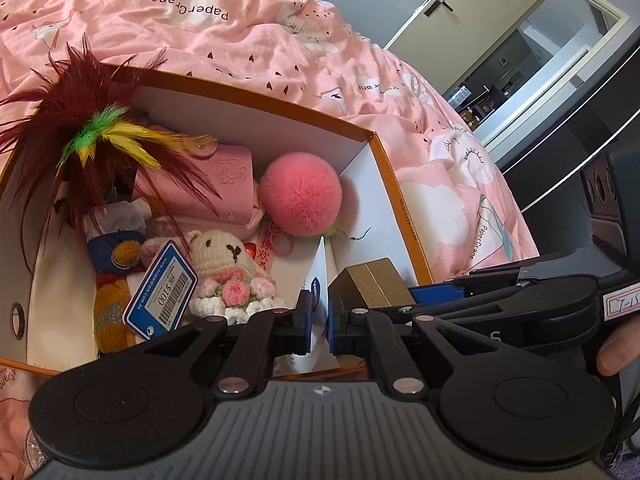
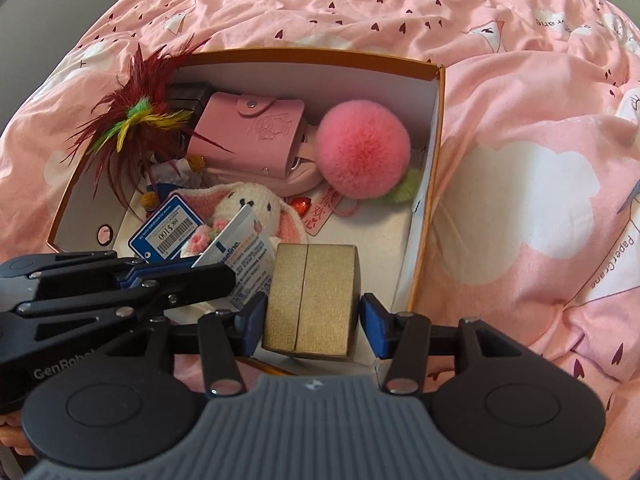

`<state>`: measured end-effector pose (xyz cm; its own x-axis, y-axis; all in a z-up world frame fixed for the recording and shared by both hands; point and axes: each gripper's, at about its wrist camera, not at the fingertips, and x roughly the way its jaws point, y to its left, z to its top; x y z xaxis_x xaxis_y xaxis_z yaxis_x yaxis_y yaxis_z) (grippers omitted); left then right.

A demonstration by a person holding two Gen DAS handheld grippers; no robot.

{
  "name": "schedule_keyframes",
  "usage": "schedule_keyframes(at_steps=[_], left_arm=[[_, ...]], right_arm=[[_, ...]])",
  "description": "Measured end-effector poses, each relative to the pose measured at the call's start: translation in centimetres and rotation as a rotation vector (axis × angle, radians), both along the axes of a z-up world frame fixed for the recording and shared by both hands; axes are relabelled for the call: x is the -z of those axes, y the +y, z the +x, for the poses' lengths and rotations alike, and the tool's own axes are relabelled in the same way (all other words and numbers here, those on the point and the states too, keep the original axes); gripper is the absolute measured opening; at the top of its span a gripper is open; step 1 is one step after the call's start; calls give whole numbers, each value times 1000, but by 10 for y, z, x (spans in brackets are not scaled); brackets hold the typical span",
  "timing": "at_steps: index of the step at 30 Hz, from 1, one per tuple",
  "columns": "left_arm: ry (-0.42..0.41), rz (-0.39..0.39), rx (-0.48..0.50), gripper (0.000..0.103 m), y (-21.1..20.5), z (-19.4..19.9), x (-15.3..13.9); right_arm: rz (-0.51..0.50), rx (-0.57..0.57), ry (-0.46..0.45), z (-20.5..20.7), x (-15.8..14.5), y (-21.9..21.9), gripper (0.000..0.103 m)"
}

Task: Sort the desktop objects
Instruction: 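Lower the gold box into the box and open the right gripper while the left lowers the tube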

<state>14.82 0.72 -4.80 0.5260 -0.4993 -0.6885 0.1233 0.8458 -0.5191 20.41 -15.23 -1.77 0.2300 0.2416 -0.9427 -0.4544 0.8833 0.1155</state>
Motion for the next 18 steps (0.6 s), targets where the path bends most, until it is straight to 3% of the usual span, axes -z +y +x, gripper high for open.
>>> schedule_keyframes(at_steps=[8,12,18], left_arm=[[13,-4,-3,8,2,0,5],[17,-10,-5,7,3,1,6],[20,-3,9,7,0,1,8]], right_arm=[[-76,-79,105,13,8,14,55],[-114,-101,106,13,8,19,54],[-84,-80,93,12,-4,9,55]])
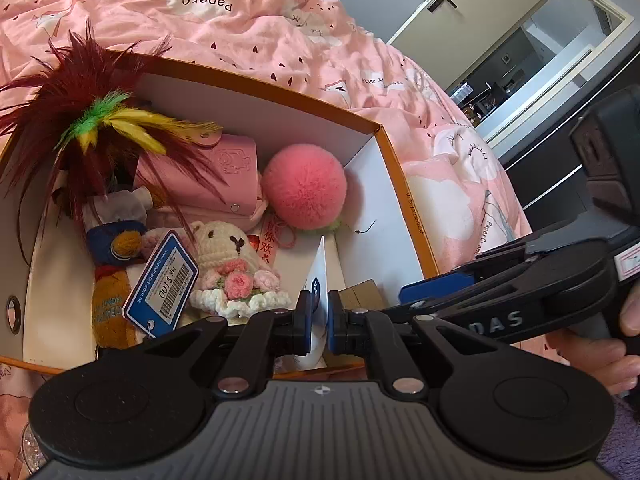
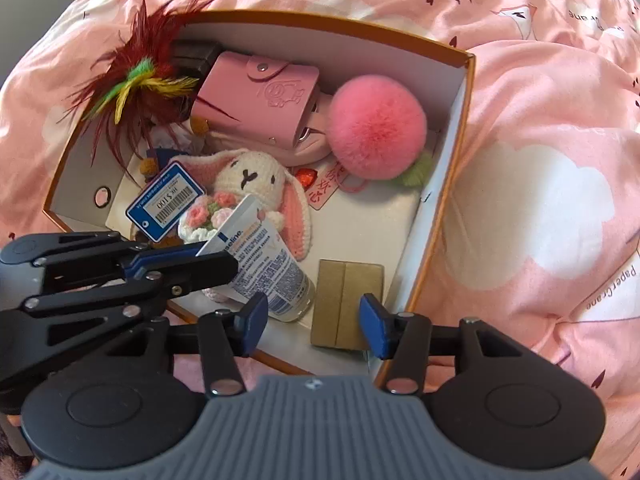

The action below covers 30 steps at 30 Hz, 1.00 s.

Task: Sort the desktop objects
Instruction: 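Lower the gold box into the box and open the right gripper while the left lowers the tube, then open the left gripper to drop the tube and withdraw both grippers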

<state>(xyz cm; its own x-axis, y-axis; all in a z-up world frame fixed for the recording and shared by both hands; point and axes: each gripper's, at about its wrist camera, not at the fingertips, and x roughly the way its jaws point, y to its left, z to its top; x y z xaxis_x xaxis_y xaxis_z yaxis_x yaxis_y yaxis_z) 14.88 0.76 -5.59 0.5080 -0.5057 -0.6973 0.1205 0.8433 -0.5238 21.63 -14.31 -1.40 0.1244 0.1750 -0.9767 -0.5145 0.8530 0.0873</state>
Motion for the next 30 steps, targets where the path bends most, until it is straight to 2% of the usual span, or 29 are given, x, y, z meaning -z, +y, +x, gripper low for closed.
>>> schedule_keyframes(at_steps=[7,16,22,25,28,30], left_arm=[[9,22,42,11,-21,-3,-1],[6,18,72,11,-29,-9,-10],[-34,72,59,14,-24,-21,-24],[-71,128,50,19,-18,-33,-39],[-117,184,35,20,-8,-47,-56],[-139,216,22,20,1,-57,-67]], right_arm=[[69,28,-59,-7,-22,-16,56],[78,20,-171,-22,-29,-27,59],[127,44,-180,-35,-27,-39,58],[159,42,-249,-49,-33,-43,58],[244,17,-331,-70,-42,-44,57],[308,-6,-367,-84,-48,-43,53]])
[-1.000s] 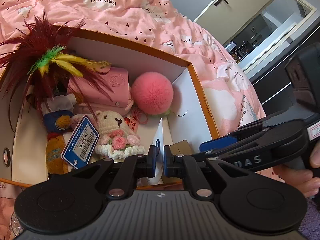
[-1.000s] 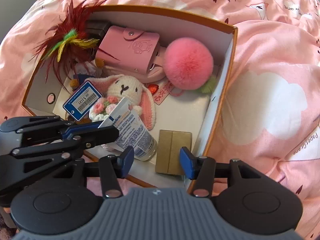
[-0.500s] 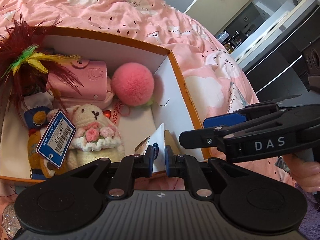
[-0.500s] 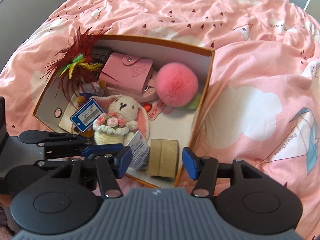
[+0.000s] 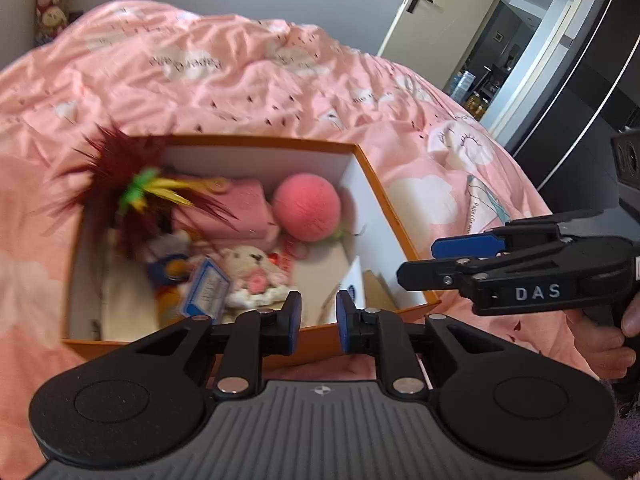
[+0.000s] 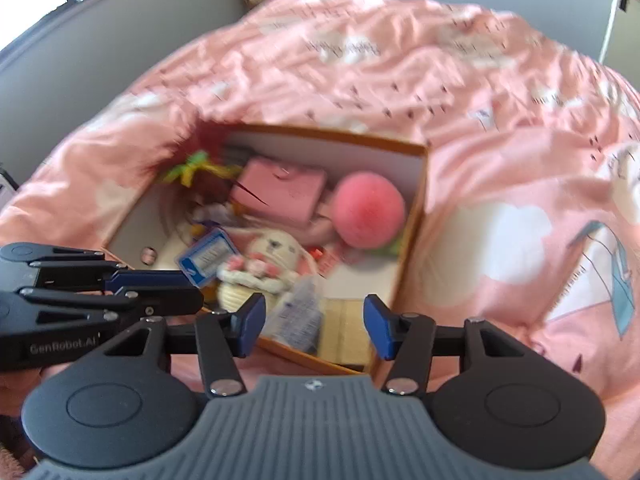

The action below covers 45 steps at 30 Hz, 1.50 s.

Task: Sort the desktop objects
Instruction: 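Open the left gripper to drop the tube and withdraw both grippers, then lower both grippers beside the box toward the card pack and glitter compact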

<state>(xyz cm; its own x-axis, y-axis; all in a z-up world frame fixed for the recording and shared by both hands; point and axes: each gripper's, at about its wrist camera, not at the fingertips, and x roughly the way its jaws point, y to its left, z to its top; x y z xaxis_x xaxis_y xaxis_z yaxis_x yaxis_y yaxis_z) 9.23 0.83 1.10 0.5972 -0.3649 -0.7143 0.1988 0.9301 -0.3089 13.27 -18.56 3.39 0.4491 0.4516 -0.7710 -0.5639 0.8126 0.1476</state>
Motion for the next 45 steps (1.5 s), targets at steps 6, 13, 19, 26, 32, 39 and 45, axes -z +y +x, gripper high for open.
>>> schedule_keyframes(at_steps=[6,13,19,26,32,39,45], left_arm=[[-56,108,-82,20,43,-27,-43],[-70,387,-118,20,98,-56,-100],[38,459,-121,30,125,-70,-91],[231,317,-90,35,123,-60,4],[414,229,-74,43,126,-50,62],[558,144,-135,53,144,-44,89],[617,97,-149,61,150,-38,102]], right_arm=[[132,-80,-33,-33,-4,18,47],[193,-162,10,-52,4,55,41],[205,-180,141,-52,40,93,35],[172,-145,307,-39,96,122,35],[163,-121,416,-33,133,139,36],[160,-94,515,-21,160,154,42],[176,-71,579,-16,181,159,47]])
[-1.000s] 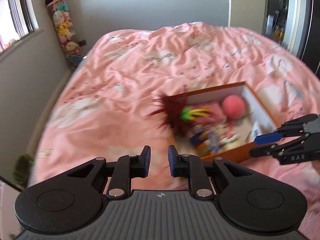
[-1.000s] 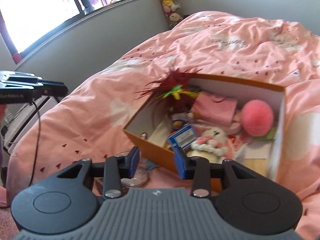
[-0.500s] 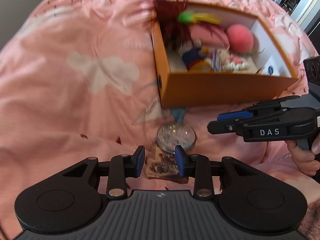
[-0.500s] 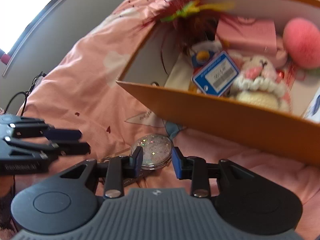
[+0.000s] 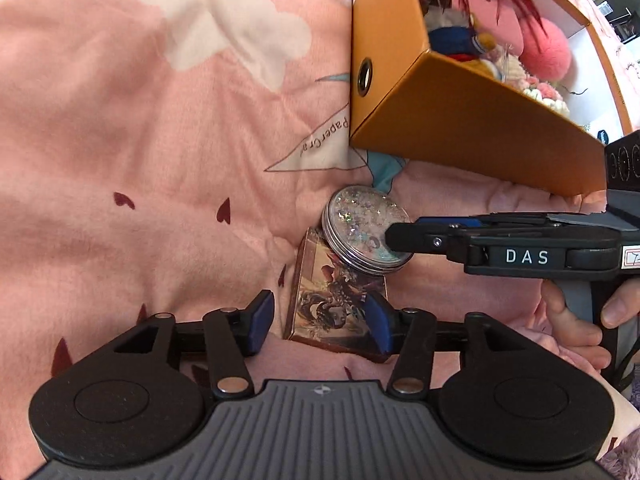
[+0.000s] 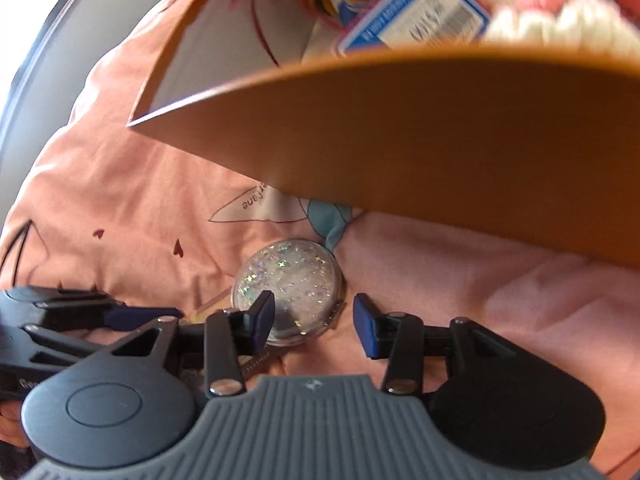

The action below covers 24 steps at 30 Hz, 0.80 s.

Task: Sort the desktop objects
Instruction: 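Lower both grippers beside the box toward the card pack and glitter compact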

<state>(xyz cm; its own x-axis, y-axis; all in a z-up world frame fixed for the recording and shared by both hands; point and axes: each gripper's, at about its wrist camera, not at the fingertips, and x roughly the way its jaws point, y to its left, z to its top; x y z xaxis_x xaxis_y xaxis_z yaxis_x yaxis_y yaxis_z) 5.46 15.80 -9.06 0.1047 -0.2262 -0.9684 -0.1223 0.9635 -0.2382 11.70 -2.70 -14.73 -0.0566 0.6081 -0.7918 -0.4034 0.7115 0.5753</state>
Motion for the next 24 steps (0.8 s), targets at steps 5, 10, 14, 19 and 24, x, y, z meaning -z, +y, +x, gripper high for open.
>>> schedule_keyframes(at_steps=[5,10,14,19,24], left_arm=[[33,-27,15,67,-4,7,14],[43,-20,35,71,-13,8,22],[38,-29,25,71,-11,6,21],[4,-25,26,69,-14,3,15],[-31,-5,31,69,-20,-1,8]], right_arm=[[50,5,62,2,14,7,55],[90,28,110,3,23,6,57],[122,70,138,4,21,-2,41],[151,111,141,4,8,-21,0],[158,101,35,-2,-20,-28,0]])
